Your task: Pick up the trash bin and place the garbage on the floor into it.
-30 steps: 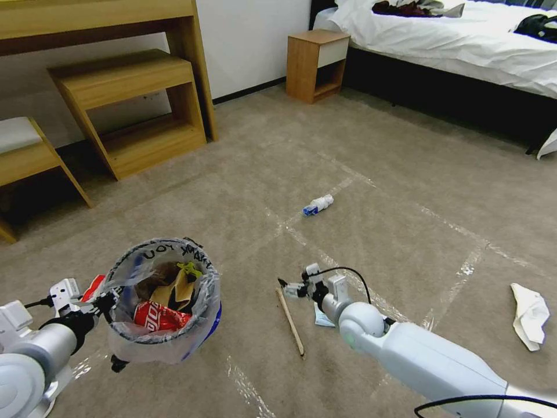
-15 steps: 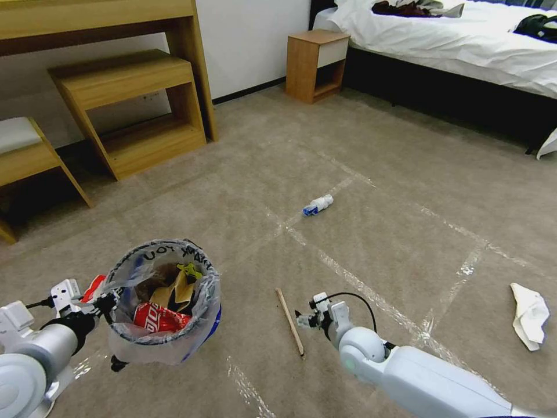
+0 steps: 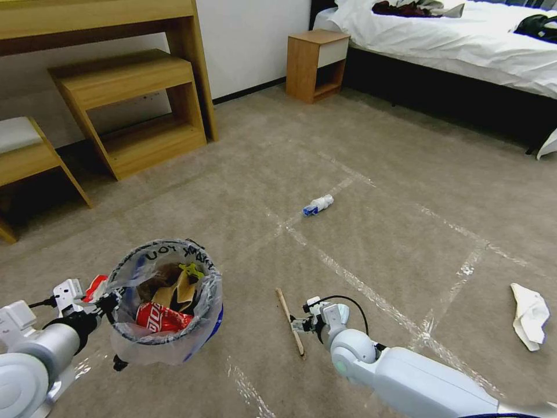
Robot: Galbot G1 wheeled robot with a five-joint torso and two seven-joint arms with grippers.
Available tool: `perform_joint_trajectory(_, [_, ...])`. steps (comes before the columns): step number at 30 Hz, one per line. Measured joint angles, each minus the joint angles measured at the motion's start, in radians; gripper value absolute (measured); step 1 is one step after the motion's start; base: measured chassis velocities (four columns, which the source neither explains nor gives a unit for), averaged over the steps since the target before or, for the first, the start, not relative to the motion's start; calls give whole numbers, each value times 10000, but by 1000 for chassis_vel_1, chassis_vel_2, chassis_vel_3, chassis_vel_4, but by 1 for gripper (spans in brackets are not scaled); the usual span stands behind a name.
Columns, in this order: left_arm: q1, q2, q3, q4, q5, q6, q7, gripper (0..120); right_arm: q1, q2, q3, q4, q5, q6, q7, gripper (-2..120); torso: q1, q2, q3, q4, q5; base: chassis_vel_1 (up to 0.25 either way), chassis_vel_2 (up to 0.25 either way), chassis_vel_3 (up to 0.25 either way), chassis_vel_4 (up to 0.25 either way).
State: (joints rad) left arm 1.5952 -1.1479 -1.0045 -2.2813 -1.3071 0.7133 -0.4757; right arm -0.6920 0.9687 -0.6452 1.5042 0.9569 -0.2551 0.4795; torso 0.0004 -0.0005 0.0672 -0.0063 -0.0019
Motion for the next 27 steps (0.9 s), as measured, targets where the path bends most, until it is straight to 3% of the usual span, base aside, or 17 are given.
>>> perform_joint_trajectory(11, [-105,-35,135,163,96,7,14,0,152,200,-73,-531,-243,286,-600,100,0,0,0,0,0,0,0,0,0])
perform_joint_trajectory(22, [-194,23,166,279,107,7,20,0,326,490,-148,-1307,-383,951,-2037,100,0,0,0,0,0,0,0,0,0])
perform_joint_trajectory(27, [-203,28,190,290,108,6,20,0,324,523,-175,-1415,-388,979,-2113,100,0,0,0,0,0,0,0,0,0])
